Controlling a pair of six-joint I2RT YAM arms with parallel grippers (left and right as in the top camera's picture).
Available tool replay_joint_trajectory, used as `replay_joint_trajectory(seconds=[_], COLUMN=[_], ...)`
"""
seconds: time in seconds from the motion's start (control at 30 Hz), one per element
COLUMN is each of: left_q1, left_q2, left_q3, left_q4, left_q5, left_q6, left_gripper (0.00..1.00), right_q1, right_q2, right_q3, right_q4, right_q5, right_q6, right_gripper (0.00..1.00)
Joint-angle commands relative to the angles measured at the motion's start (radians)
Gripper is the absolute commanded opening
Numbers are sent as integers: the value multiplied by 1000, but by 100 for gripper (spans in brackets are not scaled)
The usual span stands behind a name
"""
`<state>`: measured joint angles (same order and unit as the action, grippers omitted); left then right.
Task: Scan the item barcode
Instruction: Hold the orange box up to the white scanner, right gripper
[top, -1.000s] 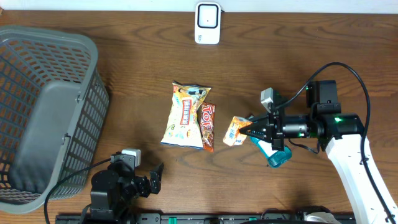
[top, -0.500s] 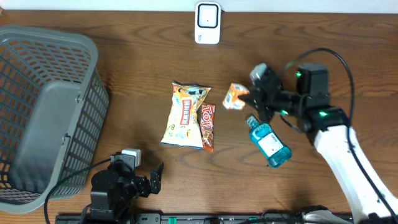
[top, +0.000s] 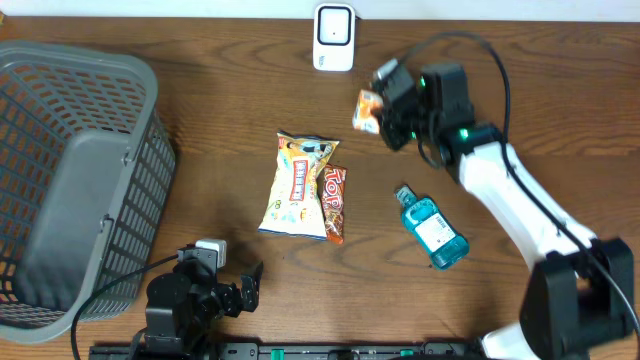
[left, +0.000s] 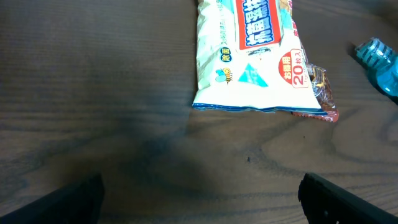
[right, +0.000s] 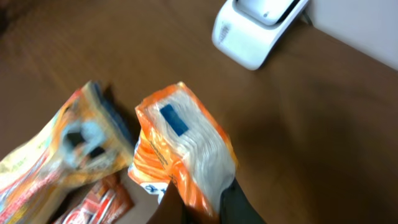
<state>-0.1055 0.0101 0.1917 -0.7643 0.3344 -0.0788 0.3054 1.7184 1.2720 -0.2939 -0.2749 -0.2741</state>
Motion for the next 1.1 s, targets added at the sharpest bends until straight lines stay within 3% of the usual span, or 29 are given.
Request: replay_joint_trajectory(seconds=[0.0,0.43,0.7,0.9,1.07], left_q1=[4,4,4,4,4], left_q2=[-6,-6,-6,-6,-6], left_q3=[-3,-3,-3,-3,-3], left_q4=[-46,-46,-46,-46,-46], left_q5=[4,4,4,4,4], left_q6=[2,2,2,2,2], left_gripper=[100,100,100,100,100], right_q1=[9,57,73,109,138], right_q2=[97,365,503,703,785], right_q3=[144,505,689,892,935], right_q4=[-51,-162,-45,13,139], right_q5=[86,390,531,649,687], right_q6=[-54,-232,-356,-557,-630], right_gripper=[1,1,1,1,1])
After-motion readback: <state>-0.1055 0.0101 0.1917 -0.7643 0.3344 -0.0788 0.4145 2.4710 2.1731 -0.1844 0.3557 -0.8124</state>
